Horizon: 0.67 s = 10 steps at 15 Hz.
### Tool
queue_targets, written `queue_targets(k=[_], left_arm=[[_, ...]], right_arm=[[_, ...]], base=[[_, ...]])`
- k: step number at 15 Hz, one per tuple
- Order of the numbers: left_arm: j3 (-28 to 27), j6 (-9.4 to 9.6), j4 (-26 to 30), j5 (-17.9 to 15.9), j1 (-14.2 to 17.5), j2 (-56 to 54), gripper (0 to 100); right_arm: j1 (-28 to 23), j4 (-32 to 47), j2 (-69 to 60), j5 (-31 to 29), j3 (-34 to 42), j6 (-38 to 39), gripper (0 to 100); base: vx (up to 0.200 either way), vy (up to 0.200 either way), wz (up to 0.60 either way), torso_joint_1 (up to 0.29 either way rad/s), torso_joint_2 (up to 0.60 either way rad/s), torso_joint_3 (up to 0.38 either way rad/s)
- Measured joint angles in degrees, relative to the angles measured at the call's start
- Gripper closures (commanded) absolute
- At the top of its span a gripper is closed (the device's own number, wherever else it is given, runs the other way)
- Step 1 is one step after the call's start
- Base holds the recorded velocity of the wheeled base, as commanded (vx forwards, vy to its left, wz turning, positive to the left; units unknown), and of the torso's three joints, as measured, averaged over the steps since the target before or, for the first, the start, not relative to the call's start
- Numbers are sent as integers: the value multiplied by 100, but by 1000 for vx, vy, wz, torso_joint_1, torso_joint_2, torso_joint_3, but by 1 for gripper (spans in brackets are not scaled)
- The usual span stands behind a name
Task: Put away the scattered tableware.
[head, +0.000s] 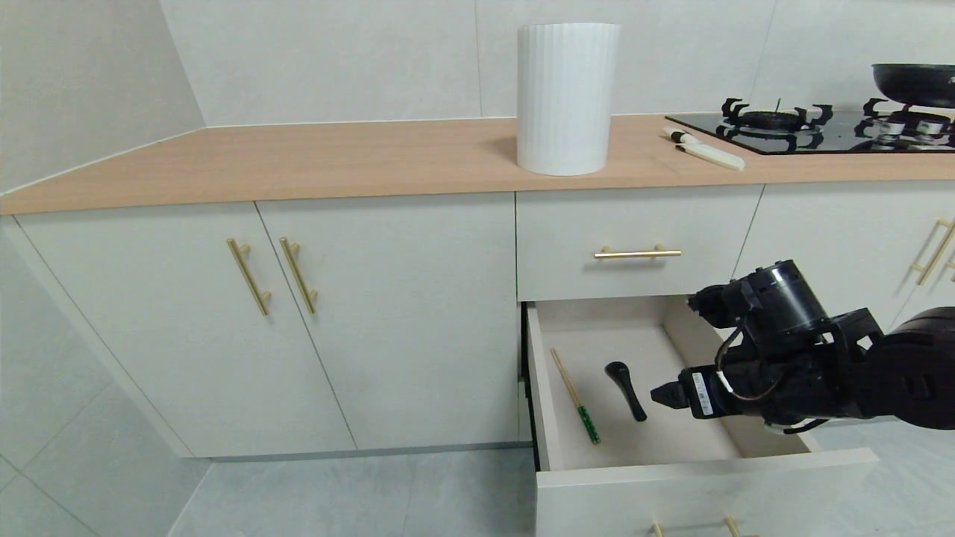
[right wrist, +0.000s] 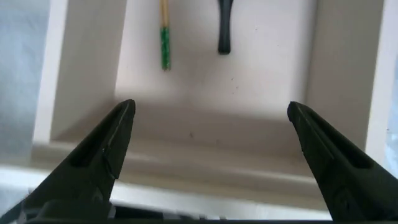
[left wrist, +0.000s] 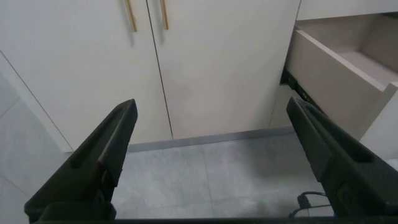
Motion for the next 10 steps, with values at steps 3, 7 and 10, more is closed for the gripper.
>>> queue_targets(k=[3, 7, 10], left_arm=[[0, 0, 0, -2, 0, 0, 0], [0, 0, 0, 0, 0, 0, 0], [0, 0, -2, 0, 0, 0, 0]], right_arm=[[251, 1029, -286, 15, -26, -57, 0], [752, 2176, -569, 17, -55, -257, 0], [1086, 2753, -622, 22, 6, -542, 0]], base=[[0, 0, 0, 0, 0, 0], [0, 0, 0, 0, 0, 0], [0, 0, 0, 0, 0, 0]])
